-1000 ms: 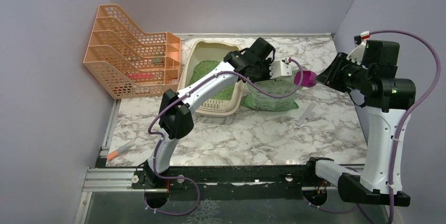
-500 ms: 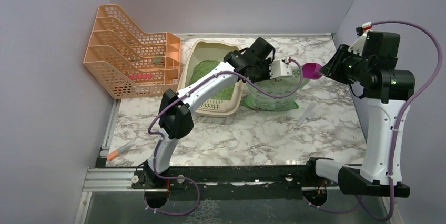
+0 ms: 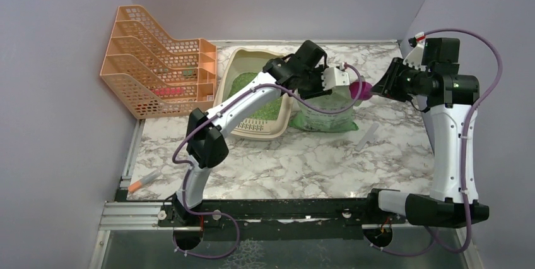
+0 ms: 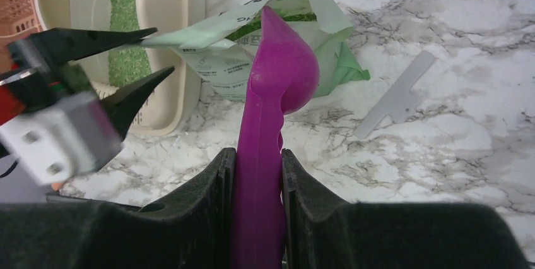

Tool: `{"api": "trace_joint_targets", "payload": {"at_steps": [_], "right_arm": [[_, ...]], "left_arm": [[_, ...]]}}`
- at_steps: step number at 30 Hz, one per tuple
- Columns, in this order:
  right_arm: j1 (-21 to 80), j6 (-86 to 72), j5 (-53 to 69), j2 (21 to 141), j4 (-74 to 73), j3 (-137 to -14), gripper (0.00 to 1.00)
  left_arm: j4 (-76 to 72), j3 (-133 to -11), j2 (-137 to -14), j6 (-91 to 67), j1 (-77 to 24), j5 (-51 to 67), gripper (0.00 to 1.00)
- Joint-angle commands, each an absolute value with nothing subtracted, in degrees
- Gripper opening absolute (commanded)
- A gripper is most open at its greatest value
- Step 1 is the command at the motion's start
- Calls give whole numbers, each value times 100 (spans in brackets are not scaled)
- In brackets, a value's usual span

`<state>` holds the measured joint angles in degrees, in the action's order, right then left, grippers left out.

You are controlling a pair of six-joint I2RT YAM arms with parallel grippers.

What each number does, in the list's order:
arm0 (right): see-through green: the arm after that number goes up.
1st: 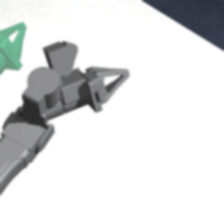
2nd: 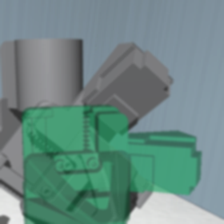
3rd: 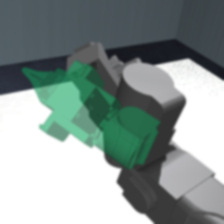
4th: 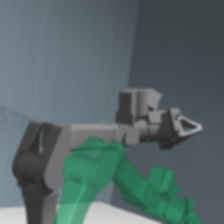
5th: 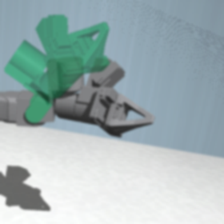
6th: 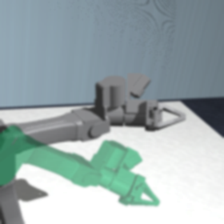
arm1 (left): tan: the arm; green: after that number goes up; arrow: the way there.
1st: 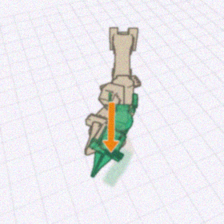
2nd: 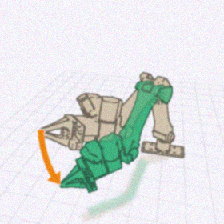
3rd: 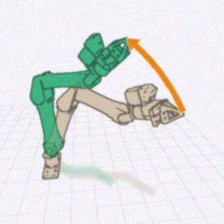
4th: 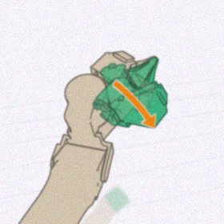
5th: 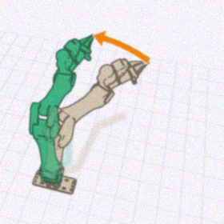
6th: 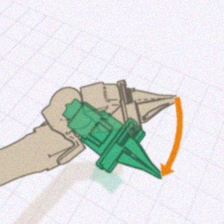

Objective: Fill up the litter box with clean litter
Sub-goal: 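Scoop the cat litter from the cat litter bag.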

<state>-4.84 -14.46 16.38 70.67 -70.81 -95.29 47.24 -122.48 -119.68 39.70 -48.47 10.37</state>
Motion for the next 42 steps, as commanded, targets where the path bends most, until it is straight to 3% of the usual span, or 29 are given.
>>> {"api": "trace_joint_targets", "payload": {"at_steps": [1,9,13,17,24,28,31,32,34,35,42], "right_arm": [[-467,-1383,2242,7301,-6676,-9622,1],[-472,-1270,2112,7781,-6818,-10044,1],[-474,-1223,1992,7936,-6825,-10085,1],[-467,-1226,1913,8013,-6746,-10081,1],[-467,-1169,1875,8194,-6716,-10202,1],[-468,-1089,1788,8371,-6746,-10402,1],[-475,-1064,1792,8489,-6771,-10529,1],[-475,-1056,1787,8503,-6776,-10537,1],[-473,-1002,1774,8537,-6829,-10590,1],[-473,-994,1764,8541,-6840,-10606,1],[-465,-1134,1935,8026,-7051,-10213,1]], "left_arm": [[4625,-12503,-11334,3746,-4795,1882,48],[4800,-12734,-11645,3573,-4641,2095,64],[4879,-13190,-12026,3710,-4535,2043,81],[4876,-13780,-12389,3682,-4335,2296,89],[4891,-14098,-12919,3477,-4187,3089,91],[4978,-13860,-12973,3414,-4181,3381,76],[5132,-13845,-13036,3356,-4178,3388,53],[5185,-13843,-13050,3342,-4181,3409,44],[5257,-13850,-13045,3299,-4179,3511,8],[5267,-13860,-13014,3222,-4176,3575,0],[5001,-13677,-12453,2727,-4181,4216,0]]}}
